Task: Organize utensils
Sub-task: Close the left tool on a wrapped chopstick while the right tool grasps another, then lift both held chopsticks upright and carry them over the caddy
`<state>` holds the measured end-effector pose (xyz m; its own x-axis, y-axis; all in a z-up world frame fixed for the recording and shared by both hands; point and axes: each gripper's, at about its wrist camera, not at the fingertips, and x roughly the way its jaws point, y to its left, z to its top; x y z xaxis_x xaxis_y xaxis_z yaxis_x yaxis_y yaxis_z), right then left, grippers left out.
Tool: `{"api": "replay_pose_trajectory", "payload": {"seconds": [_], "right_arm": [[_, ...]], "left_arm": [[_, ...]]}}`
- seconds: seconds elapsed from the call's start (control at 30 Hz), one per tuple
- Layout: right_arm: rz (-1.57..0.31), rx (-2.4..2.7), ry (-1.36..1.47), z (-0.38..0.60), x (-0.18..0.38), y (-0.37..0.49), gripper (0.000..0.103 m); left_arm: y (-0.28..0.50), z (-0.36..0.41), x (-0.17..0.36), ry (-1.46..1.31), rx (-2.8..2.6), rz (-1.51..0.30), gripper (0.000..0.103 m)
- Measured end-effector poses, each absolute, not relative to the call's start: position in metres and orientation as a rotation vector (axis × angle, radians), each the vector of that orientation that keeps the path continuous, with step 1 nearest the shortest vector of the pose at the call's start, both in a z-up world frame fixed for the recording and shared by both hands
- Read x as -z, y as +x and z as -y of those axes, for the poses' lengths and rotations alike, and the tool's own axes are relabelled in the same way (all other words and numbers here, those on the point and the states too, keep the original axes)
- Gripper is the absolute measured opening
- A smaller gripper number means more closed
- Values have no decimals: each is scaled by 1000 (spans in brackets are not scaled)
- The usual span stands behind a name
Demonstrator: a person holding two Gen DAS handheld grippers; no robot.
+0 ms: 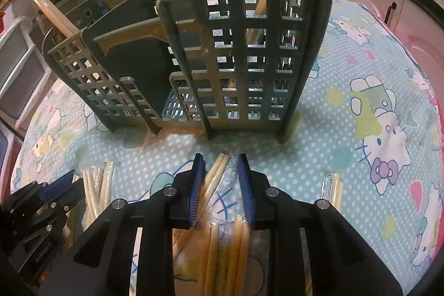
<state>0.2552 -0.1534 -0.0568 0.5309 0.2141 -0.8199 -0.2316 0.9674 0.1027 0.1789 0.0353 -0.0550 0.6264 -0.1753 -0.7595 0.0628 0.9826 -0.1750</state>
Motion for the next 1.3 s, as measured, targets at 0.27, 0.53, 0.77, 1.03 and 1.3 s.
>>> {"api": "replay_pose_trajectory", "payload": {"seconds": [0.27, 0.53, 0.77, 1.03, 1.3], "right_arm": [[-994, -273, 27, 145, 45, 265, 8], [-963, -411, 137, 147, 20, 261, 6], [-870, -505, 144, 145, -12, 239, 6], [-751, -563, 129, 156, -39, 209, 6], [-628, -606, 99, 156, -69, 187, 6]], "left_arm": [[173, -58, 52, -223, 159, -882, 9], [162, -72, 33, -249, 144, -830, 9], [151, -81, 7, -263, 133, -763, 8], [146, -85, -23, -264, 119, -694, 7], [143, -85, -47, -267, 114, -637, 6]]}}
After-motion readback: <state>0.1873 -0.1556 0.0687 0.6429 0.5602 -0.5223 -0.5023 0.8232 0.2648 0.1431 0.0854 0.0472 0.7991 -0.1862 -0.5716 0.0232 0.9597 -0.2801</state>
